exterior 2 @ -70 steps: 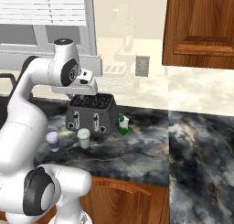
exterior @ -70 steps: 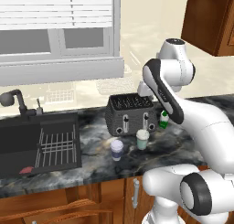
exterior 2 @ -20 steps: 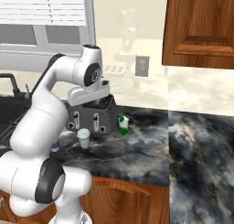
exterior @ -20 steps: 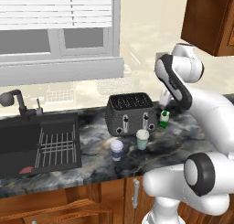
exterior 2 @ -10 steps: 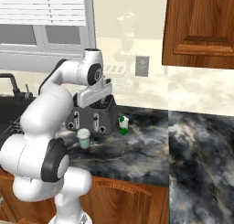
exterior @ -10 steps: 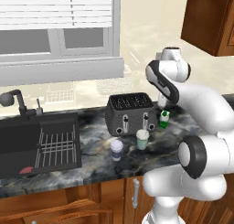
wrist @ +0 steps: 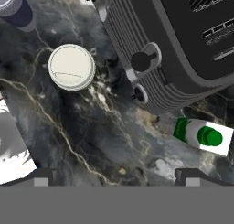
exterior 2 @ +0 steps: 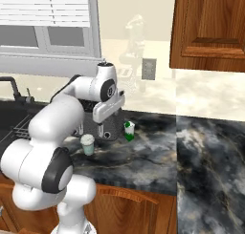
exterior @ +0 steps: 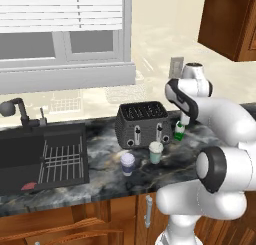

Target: Move the drinks to the dining counter.

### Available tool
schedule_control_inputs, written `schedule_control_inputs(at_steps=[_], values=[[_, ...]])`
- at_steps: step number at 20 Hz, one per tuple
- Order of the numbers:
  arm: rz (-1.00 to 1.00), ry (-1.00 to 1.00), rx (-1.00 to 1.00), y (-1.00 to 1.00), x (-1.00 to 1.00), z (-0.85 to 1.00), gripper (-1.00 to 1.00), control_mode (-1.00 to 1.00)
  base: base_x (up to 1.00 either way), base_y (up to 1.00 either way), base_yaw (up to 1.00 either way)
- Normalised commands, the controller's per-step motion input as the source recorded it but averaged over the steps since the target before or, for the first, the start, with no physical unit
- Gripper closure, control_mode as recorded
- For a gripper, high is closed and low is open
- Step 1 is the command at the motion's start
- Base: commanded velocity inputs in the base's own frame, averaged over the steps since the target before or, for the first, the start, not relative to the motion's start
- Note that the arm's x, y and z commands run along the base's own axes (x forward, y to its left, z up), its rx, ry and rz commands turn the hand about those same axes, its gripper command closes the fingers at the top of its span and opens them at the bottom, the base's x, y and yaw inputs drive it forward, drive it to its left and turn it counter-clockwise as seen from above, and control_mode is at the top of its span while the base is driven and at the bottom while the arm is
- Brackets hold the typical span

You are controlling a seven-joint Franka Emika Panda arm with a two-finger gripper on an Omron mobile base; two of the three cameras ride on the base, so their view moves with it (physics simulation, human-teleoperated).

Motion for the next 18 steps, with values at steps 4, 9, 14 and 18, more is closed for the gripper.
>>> schedule_control_inputs(at_steps=[4,9,14,18], values=[[0.00,0.00,-0.01,-0.22,0.22,-0.26,-1.00,-1.00,0.00,0.00,0.00],[0.00,0.00,-0.02,-0.12,0.25,-0.19,-1.00,-1.00,0.00,0.00,0.00],[0.00,0.00,0.00,-0.07,0.28,-0.12,-1.00,-1.00,0.00,0.00,0.00],[0.00,0.00,0.00,-0.07,0.30,-0.06,-1.00,-1.00,0.00,0.00,0.00]])
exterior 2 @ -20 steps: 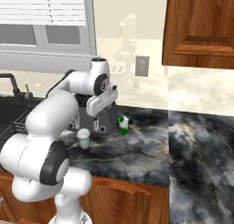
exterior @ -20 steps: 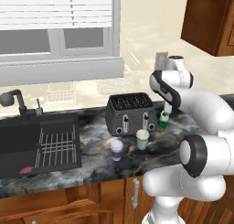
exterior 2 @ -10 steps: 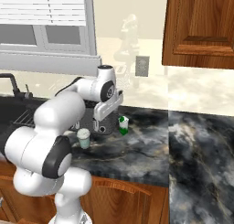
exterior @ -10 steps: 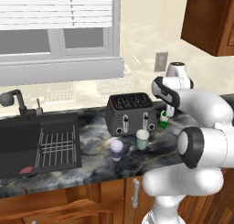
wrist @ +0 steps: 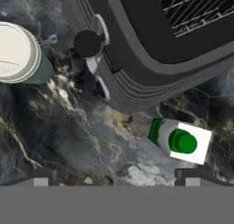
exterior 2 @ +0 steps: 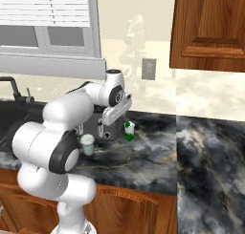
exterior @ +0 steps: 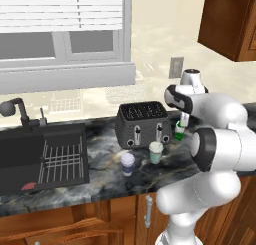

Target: Move the drinks to the dining counter.

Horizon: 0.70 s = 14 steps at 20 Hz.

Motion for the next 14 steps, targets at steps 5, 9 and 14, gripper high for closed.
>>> schedule_control_inputs(at_steps=[5,9,14], values=[[0.00,0.00,0.00,-0.06,0.23,0.00,-1.00,-1.00,0.00,0.00,0.00],[0.00,0.00,0.00,-0.06,0.18,-0.02,-1.00,-1.00,0.00,0.00,0.00],[0.00,0.00,0.00,-0.03,0.09,-0.06,-1.00,-1.00,0.00,0.00,0.00]])
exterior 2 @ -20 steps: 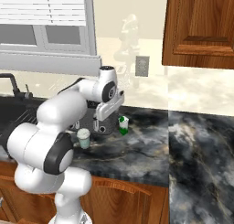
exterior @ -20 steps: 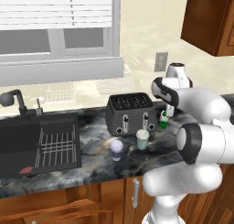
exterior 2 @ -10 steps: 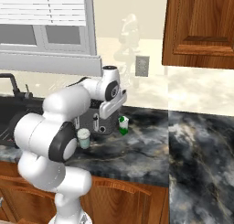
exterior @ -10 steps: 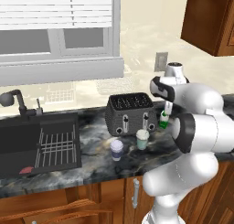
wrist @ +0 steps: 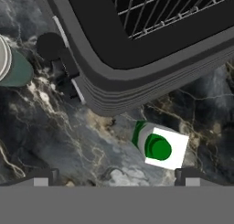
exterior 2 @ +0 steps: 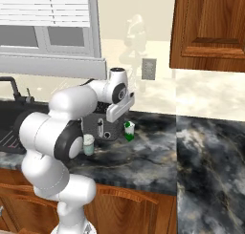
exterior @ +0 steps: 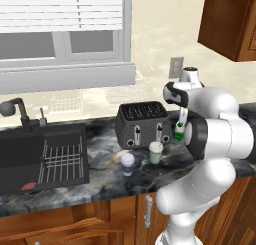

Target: Move the drinks to the dining counter.

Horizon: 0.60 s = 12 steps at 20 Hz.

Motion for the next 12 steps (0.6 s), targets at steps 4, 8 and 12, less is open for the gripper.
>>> schedule_control_inputs(at_steps=[4,8,12], values=[[0.00,0.00,0.00,-0.06,0.08,-0.14,-1.00,-1.00,0.00,0.00,0.00],[0.00,0.00,0.00,-0.08,0.00,-0.12,-1.00,-1.00,0.00,0.00,0.00],[0.00,0.00,0.00,-0.06,0.00,-0.08,-1.00,-1.00,0.00,0.00,0.00]])
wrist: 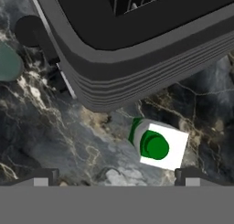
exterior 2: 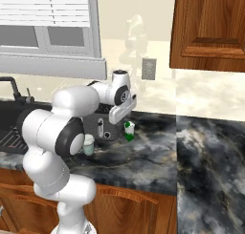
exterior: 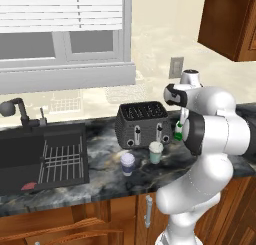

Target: Move the drinks to the dining counter.

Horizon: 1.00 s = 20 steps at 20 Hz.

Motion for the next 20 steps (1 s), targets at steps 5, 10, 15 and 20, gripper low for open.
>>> schedule_control_inputs(at_steps=[5,10,15,20], values=[[0.00,0.00,0.00,0.00,0.03,-0.06,-1.00,-1.00,0.00,0.00,0.00],[0.00,0.00,0.00,0.00,0.02,-0.02,-1.00,-1.00,0.00,0.00,0.00],[0.00,0.00,0.00,0.00,0.04,0.00,-1.00,-1.00,0.00,0.00,0.00],[0.00,0.00,0.00,-0.02,0.07,0.00,-1.00,-1.00,0.00,0.00,0.00]])
